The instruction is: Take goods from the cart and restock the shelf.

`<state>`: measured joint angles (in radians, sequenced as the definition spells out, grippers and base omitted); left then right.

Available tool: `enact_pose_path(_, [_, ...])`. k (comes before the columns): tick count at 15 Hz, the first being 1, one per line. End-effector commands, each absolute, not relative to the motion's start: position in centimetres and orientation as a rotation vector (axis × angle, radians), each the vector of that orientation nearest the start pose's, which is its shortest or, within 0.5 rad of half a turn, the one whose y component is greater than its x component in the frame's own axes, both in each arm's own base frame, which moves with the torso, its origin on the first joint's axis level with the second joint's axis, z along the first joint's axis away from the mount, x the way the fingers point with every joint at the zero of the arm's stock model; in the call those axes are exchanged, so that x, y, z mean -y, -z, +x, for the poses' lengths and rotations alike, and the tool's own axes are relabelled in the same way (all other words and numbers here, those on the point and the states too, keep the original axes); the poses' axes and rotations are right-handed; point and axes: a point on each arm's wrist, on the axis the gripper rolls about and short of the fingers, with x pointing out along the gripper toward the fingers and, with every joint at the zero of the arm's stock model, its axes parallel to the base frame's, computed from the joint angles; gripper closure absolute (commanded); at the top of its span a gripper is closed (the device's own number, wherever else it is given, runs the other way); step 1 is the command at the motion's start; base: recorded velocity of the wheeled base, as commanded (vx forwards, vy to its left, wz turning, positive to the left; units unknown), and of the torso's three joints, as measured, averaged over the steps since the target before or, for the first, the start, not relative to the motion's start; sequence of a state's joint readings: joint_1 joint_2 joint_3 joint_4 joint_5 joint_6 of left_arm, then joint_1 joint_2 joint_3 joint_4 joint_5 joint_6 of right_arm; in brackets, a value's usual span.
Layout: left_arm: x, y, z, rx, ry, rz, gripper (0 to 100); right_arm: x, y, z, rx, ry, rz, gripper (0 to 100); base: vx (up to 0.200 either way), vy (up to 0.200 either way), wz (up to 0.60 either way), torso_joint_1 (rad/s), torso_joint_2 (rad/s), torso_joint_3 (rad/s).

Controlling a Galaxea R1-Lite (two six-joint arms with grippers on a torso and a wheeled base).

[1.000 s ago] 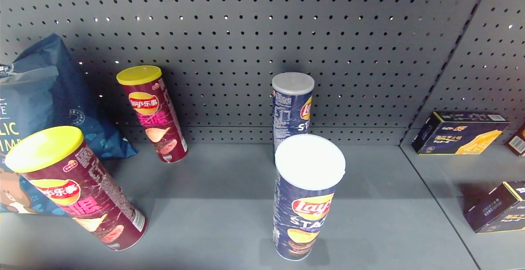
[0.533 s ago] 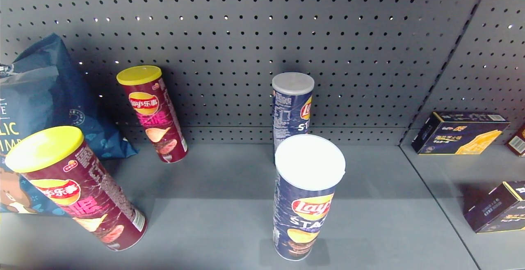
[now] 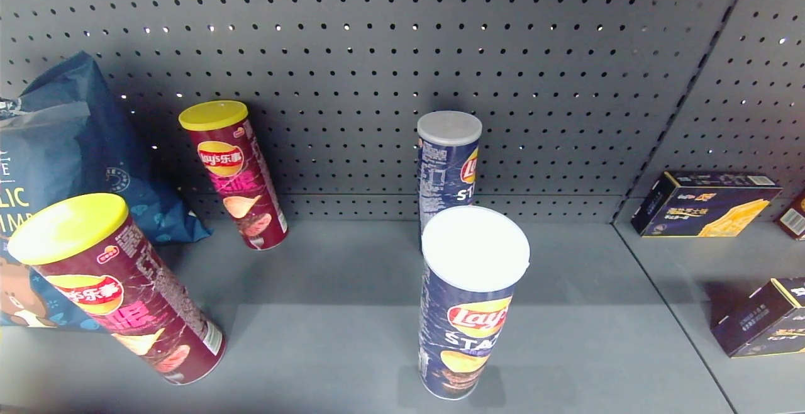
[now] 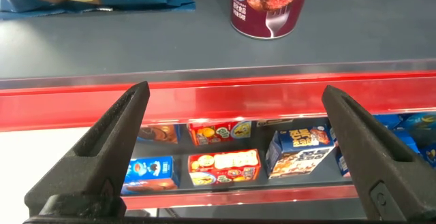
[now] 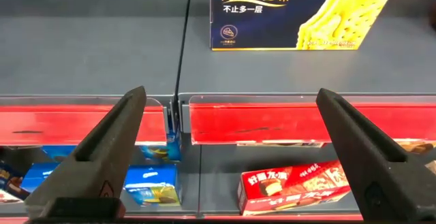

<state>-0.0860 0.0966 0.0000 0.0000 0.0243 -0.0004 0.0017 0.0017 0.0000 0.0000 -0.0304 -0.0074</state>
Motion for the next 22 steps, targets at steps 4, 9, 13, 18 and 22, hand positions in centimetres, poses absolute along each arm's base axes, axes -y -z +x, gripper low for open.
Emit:
enact_pose_path(4, [-0.19,-7.73,-1.53,-0.097,0.06,0.004,0,0.07,-7.55,-2.26,-0.003,0.029,-0.008,0,-0.05,0.0,0.0,0.001,0.0,-0.001])
enact_pose_path(9, [-0.19,-7.73,-1.53,-0.096,0.061,0.021,0,0.07,-7.55,-2.26,-0.003,0.029,-0.008,0,0.0,0.0,0.0,0.0,0.0,0.0])
enact_pose_path(13, [-0.19,-7.73,-1.53,-0.097,0.06,0.005,0,0.07,-7.55,-2.26,-0.003,0.029,-0.008,0,0.0,0.0,0.0,0.0,0.0,0.0])
enact_pose_path(18, [-0.21,-7.73,-1.53,-0.097,0.052,0.003,0,0.07,-7.55,-2.26,-0.003,0.029,-0.008,0,0.0,0.0,0.0,0.0,0.0,0.0])
enact_pose_path(22, [-0.2,-7.73,-1.53,-0.097,0.055,0.004,0,0.07,-7.55,-2.26,-0.003,0.029,-0.008,0,0.0,0.0,0.0,0.0,0.0,0.0])
